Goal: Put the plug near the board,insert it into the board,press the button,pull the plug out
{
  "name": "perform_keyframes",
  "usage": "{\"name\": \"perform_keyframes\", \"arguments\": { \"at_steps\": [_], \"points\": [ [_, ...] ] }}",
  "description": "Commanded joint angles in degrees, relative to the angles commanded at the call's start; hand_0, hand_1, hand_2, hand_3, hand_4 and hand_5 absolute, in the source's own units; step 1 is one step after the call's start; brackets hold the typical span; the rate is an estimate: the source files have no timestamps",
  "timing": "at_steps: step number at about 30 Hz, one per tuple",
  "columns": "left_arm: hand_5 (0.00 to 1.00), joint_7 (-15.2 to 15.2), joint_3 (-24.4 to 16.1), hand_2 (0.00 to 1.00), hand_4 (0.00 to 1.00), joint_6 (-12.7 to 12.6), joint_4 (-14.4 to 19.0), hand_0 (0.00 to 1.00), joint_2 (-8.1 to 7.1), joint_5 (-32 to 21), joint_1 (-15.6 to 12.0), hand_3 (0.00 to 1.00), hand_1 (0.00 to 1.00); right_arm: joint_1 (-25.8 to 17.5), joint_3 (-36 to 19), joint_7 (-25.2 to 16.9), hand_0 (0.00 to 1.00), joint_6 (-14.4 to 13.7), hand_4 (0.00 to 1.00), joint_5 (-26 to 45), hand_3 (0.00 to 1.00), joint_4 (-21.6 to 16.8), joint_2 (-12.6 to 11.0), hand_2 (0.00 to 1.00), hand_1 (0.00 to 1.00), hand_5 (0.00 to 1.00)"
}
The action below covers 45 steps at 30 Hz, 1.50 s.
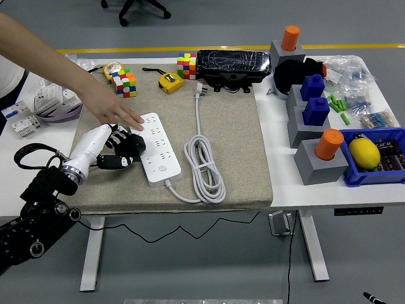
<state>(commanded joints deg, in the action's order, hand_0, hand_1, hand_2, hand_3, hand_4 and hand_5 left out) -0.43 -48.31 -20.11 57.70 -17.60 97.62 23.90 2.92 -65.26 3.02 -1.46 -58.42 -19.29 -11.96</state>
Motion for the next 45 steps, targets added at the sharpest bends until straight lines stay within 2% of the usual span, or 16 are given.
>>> {"name": "perform_keyframes", "arguments": {
  "at_steps": [3, 4, 9, 10, 15, 16, 27, 28, 31, 33, 34, 37, 39, 40, 45],
  "points": [
    [0.002, -0.1, 0.1, 0.476, 0.717, 0.1, 0.0, 0.438, -0.03, -0.3, 0.1, 0.542, 0.44, 0.0, 0.0, 0.0, 0.65, 0.0, 0.99, 0.0, 0.569, 0.0, -0.1, 0.645, 0.647, 0.559],
    [0.002, -0.1, 0.1, 0.514, 0.817, 0.3, -0.1, 0.48, -0.02, -0.7, 0.1, 0.55, 0.503, 0.0, 0.0, 0.0, 0.65, 0.0, 0.991, 0.0, 0.568, 0.0, -0.1, 0.645, 0.647, 0.558],
    [0.002, 0.0, 0.2, 0.514, 0.817, 0.1, -0.3, 0.48, -0.01, -1.5, 0.0, 0.55, 0.503, -0.1, 0.2, 0.0, 0.65, 0.0, 0.991, 0.0, 0.568, 0.0, -0.1, 0.645, 0.647, 0.558],
    [0.137, 0.0, 0.2, 0.545, 0.955, 0.1, -0.4, 0.596, -0.03, -1.6, 0.0, 0.564, 0.632, -0.1, 0.2, 0.0, 0.65, 0.0, 0.991, 0.0, 0.569, 0.0, -0.1, 0.645, 0.647, 0.559],
    [0.137, 0.1, 0.2, 0.545, 0.955, 0.0, -0.4, 0.596, -0.02, -1.8, -0.2, 0.564, 0.632, -0.3, 0.3, 0.0, 0.65, 0.0, 0.991, 0.0, 0.569, -0.1, -0.1, 0.645, 0.647, 0.559],
    [0.181, 0.0, 0.2, 0.614, 0.996, 0.0, -0.4, 0.652, -0.02, -1.8, -0.2, 0.606, 0.68, -0.3, 0.4, 0.0, 0.65, 0.0, 0.992, 0.1, 0.568, 0.0, -0.1, 0.645, 0.647, 0.56],
    [0.209, -0.5, -0.8, 0.633, 0.998, -1.3, 0.0, 0.669, 0.02, -2.4, -0.5, 0.646, 0.688, -0.3, 0.0, 0.0, 0.65, 0.0, 0.991, -0.1, 0.568, -0.1, -0.1, 0.645, 0.647, 0.56],
    [0.248, -0.6, -1.0, 0.648, 0.998, -1.6, 0.2, 0.666, 0.05, -2.5, -0.6, 0.691, 0.691, -0.4, 0.0, 0.0, 0.65, 0.0, 0.992, -0.1, 0.568, -0.1, 0.0, 0.645, 0.647, 0.56],
    [0.248, -1.2, -1.5, 0.648, 0.998, -3.4, 1.3, 0.666, -0.09, -2.5, -1.2, 0.691, 0.691, -0.5, -0.1, 0.0, 0.65, 0.0, 0.992, -0.2, 0.568, -0.1, 0.1, 0.645, 0.647, 0.56],
    [0.248, -2.4, -1.7, 0.648, 0.998, -6.0, 3.0, 0.666, -0.55, -2.0, -2.2, 0.691, 0.691, -0.5, -0.2, 0.0, 0.65, 0.0, 0.992, -0.2, 0.568, -0.1, 0.1, 0.645, 0.647, 0.56],
    [0.307, -3.1, -1.7, 0.664, 0.998, -7.4, 3.8, 0.682, -0.78, -2.1, -2.7, 0.703, 0.698, -0.5, -0.3, 0.0, 0.65, 0.0, 0.992, -0.2, 0.568, -0.1, 0.2, 0.645, 0.647, 0.56],
    [0.307, -5.2, -1.5, 0.664, 0.998, -11.5, 6.1, 0.682, -1.44, -2.5, -4.2, 0.703, 0.698, -0.5, -0.3, 0.0, 0.65, 0.0, 0.992, -0.3, 0.568, -0.1, 0.1, 0.645, 0.647, 0.56],
    [0.307, -6.5, -1.0, 0.664, 0.998, -14.8, 8.1, 0.682, -2.08, -0.5, -5.7, 0.703, 0.698, -0.5, -0.3, 0.0, 0.65, 0.0, 0.992, -0.4, 0.568, -0.1, 0.1, 0.645, 0.647, 0.56],
    [0.414, -6.5, -0.7, 0.736, 0.877, -15.4, 8.7, 0.757, -2.3, 0.1, -6.1, 0.694, 0.765, -0.5, -0.3, 0.0, 0.65, 0.0, 0.992, -0.4, 0.568, -0.1, 0.1, 0.645, 0.646, 0.56],
    [0.414, -3.1, 1.6, 0.736, 0.877, -14.2, 12.1, 0.757, -3.61, 1.0, -8.2, 0.694, 0.765, -0.4, -0.5, 0.0, 0.65, 0.0, 0.992, -0.5, 0.568, -0.1, 0.1, 0.645, 0.646, 0.56]
  ]
}}
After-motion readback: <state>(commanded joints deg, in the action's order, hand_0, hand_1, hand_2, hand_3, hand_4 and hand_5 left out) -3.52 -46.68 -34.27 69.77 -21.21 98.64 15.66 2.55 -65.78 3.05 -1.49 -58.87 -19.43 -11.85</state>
